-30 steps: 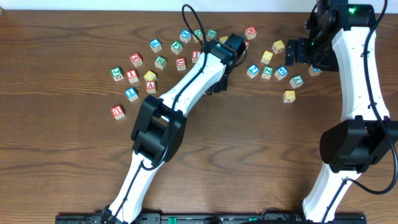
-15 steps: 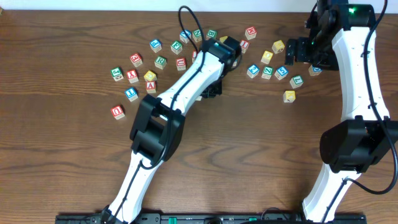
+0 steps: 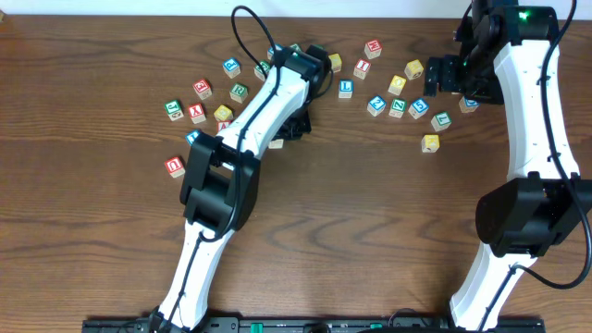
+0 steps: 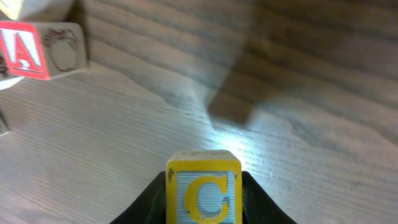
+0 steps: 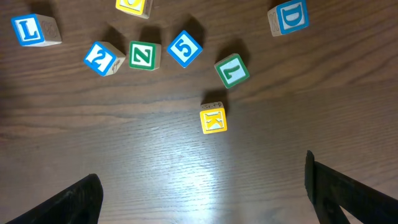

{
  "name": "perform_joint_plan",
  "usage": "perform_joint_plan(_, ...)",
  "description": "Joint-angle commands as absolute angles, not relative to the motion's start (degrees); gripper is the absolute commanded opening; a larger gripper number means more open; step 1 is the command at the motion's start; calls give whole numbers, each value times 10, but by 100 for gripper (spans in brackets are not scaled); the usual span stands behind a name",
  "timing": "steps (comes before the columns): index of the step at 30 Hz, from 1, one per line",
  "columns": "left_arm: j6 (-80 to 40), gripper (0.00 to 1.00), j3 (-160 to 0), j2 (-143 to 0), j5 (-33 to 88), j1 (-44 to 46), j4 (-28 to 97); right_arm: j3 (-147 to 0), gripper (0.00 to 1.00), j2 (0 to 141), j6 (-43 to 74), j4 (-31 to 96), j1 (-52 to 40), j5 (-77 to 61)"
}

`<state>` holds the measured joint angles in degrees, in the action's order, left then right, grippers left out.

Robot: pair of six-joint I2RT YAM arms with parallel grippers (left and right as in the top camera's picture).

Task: Spell out CORL
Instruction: 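Carry the C block toward the table center and set it down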

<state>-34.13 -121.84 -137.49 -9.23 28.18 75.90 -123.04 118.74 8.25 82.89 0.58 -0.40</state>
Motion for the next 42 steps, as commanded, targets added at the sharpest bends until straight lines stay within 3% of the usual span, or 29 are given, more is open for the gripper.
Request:
perform_joint_plan(1, -337, 27, -1208, -1364, -81, 282, 765, -1235, 99, 1176, 74, 829, 2, 1)
perform_joint_plan(33, -224, 27, -1112, -1364, -39, 280, 675, -1235, 99, 1176, 74, 826, 2, 1)
perform_joint_plan(35, -214, 29, -1112, -1364, -35, 280, 684, -1235, 99, 1176, 74, 826, 2, 1)
perform_joint_plan(36, -203, 35, -1112, -1364, -36, 280, 693, -1235, 99, 1176, 74, 826, 2, 1)
perform_joint_plan(42, -195, 36, -1112, -1364, -36, 280, 708, -1235, 99, 1176, 74, 825, 2, 1)
